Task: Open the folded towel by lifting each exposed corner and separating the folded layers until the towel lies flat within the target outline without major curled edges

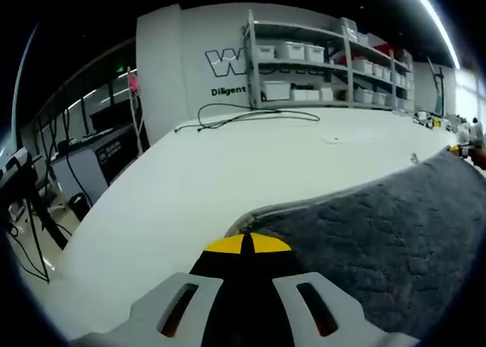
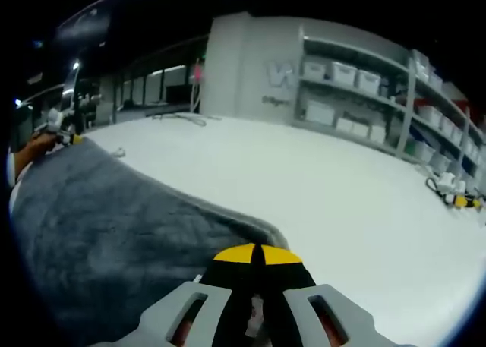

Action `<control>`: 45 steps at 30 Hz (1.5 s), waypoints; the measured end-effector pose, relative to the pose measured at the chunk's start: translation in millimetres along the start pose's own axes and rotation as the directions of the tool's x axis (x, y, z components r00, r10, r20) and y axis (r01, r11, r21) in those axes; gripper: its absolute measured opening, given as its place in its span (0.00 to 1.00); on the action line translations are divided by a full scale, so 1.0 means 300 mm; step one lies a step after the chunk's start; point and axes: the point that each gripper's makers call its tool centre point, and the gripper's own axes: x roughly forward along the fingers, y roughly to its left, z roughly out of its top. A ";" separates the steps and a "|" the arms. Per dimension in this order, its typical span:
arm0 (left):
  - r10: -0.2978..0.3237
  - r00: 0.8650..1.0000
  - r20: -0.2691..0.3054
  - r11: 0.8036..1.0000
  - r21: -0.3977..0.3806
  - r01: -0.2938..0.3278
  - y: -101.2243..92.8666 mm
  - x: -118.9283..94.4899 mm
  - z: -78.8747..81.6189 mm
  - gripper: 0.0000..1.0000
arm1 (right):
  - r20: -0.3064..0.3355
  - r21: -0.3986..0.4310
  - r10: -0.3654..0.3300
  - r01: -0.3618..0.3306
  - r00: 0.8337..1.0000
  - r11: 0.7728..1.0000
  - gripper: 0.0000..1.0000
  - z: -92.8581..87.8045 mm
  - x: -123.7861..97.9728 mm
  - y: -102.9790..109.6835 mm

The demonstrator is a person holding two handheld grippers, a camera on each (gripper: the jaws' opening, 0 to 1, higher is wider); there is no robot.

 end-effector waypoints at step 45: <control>-0.089 0.982 0.166 0.988 -0.114 0.109 -0.022 -0.242 0.064 0.33 | 0.156 -0.052 -0.002 0.011 0.988 0.999 0.25 0.101 -0.238 0.132</control>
